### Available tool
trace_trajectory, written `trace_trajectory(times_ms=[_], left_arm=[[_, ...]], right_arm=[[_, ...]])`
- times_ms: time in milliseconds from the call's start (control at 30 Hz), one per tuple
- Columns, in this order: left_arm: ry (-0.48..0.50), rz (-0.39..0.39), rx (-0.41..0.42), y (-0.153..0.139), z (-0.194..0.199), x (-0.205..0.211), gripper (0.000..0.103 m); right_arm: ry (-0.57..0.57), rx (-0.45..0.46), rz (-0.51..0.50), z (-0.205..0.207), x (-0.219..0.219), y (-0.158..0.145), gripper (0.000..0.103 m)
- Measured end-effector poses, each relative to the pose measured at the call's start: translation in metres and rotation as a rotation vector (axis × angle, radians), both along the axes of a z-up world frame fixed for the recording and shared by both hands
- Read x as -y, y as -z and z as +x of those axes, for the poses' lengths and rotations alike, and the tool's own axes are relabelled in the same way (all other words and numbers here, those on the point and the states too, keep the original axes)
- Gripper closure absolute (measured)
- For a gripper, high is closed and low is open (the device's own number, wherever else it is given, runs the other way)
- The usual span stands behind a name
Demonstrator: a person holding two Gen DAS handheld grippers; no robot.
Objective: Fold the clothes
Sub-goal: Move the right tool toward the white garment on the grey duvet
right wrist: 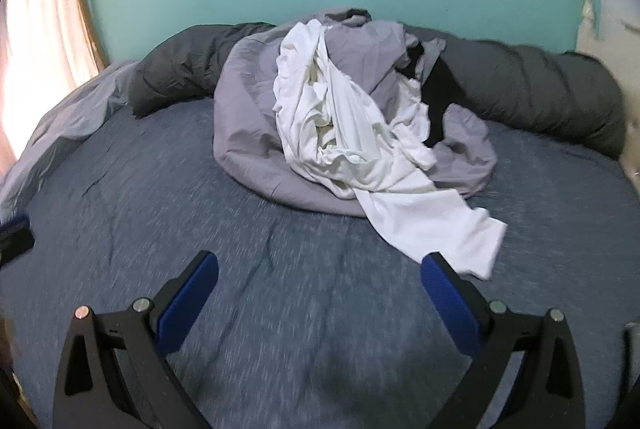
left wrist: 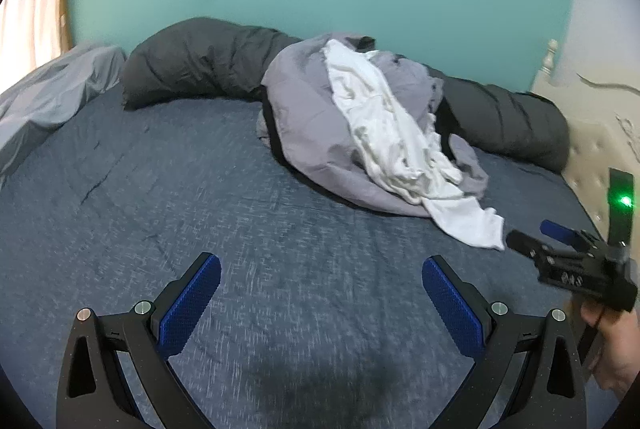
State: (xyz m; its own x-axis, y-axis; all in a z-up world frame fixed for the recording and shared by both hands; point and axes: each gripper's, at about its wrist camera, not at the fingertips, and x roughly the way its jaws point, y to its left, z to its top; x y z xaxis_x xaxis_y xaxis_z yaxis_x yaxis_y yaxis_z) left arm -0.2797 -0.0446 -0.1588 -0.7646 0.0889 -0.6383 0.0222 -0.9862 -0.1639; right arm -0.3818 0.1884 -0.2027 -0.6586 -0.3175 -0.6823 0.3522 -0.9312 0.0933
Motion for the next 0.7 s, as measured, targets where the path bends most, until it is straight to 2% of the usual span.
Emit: trace_trajectory(times_ms=[333, 600, 700], left_arm=[[-0.049, 0.049, 0.041, 0.06, -0.053, 0.02, 0.0], [-0.093, 0.09, 0.078, 0.093, -0.094, 0.035, 0.0], [-0.101, 0.109, 0.086, 0.103, -0.1, 0.04, 0.0]], right_arm=[[0.01, 0.013, 0.021, -0.095, 0.026, 0.053, 0.0], [0.011, 0.005, 0.041, -0.141, 0.044, 0.079, 0.002], [0.011, 0.002, 0.048, -0.158, 0.051, 0.089, 0.018]])
